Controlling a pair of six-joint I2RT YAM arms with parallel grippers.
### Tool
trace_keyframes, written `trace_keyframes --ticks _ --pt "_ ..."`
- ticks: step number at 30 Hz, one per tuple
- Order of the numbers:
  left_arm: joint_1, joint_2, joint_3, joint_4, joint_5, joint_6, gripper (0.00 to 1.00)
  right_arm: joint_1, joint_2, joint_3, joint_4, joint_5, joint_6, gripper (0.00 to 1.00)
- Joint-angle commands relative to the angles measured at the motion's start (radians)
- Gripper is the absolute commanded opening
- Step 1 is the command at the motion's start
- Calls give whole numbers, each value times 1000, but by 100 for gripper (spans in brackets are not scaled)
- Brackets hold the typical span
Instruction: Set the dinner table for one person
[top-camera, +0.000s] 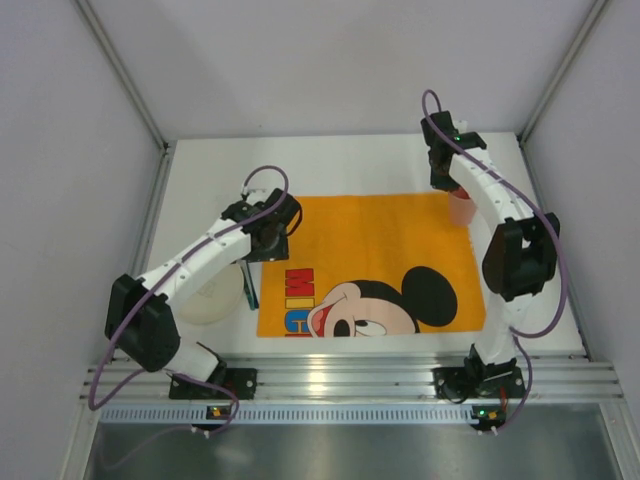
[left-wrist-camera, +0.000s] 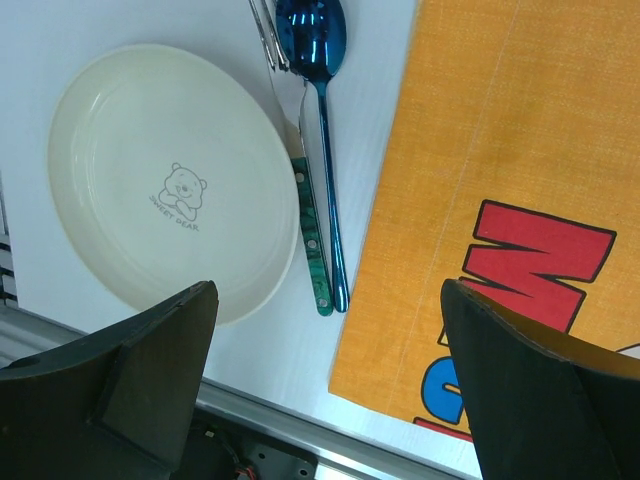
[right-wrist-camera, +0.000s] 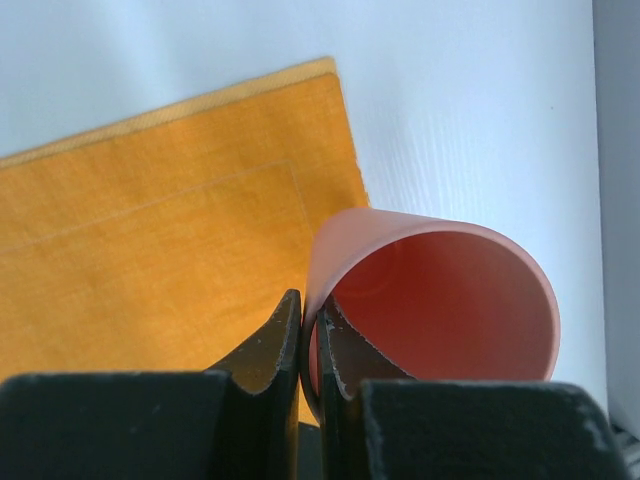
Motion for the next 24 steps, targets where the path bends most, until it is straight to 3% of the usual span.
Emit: trace_keyframes --ticks 1,9,17,20,21,23,24 --pt "7 -56 6 -43 -40 5 98 -13 -15 11 137 35 37 0" --pt "70 -51 -12 18 18 46 98 -26 -55 -168 342 -51 95 0" --pt "116 -20 5 69 58 83 98 -32 -91 -319 422 -166 141 0" --pt "132 -2 6 87 59 94 97 -32 -157 -336 415 -189 133 36" --pt "136 3 5 87 59 98 97 -32 -169 -328 396 -192 126 56" --pt "144 12 0 101 49 104 96 -32 -209 -314 370 -195 124 71" --pt "148 13 -1 104 46 110 96 -30 -223 -296 337 -199 123 94"
